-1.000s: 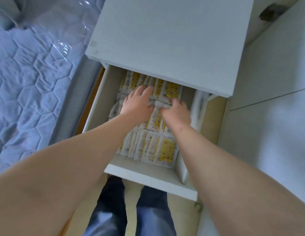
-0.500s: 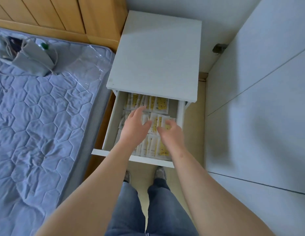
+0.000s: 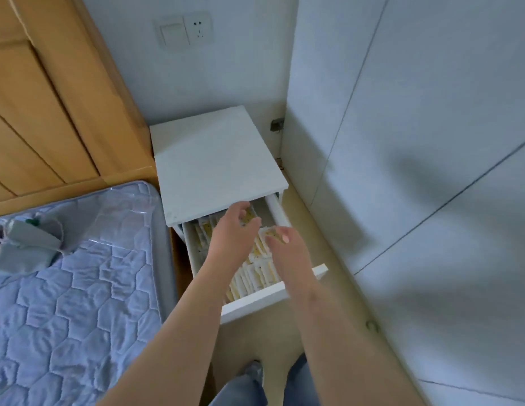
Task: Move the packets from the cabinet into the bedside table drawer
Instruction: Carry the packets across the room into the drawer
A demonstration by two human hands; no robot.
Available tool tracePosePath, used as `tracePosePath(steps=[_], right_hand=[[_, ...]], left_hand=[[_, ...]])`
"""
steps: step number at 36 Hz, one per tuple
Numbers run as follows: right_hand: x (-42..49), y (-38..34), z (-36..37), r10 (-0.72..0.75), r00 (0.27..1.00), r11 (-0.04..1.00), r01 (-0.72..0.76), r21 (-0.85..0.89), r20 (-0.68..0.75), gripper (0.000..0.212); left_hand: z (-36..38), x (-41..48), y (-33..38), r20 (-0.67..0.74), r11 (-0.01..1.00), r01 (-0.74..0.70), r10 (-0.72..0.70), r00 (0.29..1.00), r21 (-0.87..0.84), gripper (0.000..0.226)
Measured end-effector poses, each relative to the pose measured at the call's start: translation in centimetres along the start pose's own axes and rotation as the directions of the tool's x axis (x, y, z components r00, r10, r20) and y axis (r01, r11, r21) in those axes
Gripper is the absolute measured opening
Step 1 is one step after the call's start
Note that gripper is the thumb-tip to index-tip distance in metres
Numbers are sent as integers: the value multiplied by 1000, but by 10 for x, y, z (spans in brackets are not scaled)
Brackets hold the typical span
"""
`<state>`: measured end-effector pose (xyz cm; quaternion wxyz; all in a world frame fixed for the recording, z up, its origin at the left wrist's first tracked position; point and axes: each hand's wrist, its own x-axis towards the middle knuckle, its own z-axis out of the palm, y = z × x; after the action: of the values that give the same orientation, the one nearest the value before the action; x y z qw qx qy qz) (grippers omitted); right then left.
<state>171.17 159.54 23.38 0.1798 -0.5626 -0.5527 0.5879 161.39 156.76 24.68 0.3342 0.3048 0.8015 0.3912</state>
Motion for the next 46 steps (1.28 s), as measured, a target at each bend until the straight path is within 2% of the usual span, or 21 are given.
tracePosePath(steps=[5, 9, 15, 21, 27, 33, 39, 46], right_hand=[[-47, 12, -38, 24, 978, 985, 11, 170, -207, 41], [-89, 21, -87, 61, 924, 958, 52, 282, -377, 38], [-182, 61, -179, 82, 747, 910, 214, 355, -660, 27], [-319, 125, -269, 153, 522, 871, 329, 364, -839, 16], [-460, 196, -333, 276, 258, 810, 457, 369, -926, 9], [-585, 259, -362, 414, -28, 770, 545, 333, -910, 10], [-689, 328, -366, 560, -314, 745, 595, 301, -767, 10], [-783, 401, -379, 669, -522, 719, 635, 283, -528, 10]], left_hand=[[23, -40, 26, 145, 994, -111, 112, 983, -12, 37], [58, -83, 57, 249, 976, -213, 216, 944, -38, 38], [127, -185, 105, 423, 905, -393, 423, 801, -162, 34], [201, -328, 131, 585, 874, -354, 485, 650, -332, 27], [261, -473, 135, 736, 853, -304, 521, 432, -425, 23], [311, -610, 127, 865, 857, -267, 484, 130, -440, 17], [358, -739, 97, 923, 891, -255, 337, -184, -376, 14], [415, -878, 63, 873, 894, -290, 189, -450, -343, 12]])
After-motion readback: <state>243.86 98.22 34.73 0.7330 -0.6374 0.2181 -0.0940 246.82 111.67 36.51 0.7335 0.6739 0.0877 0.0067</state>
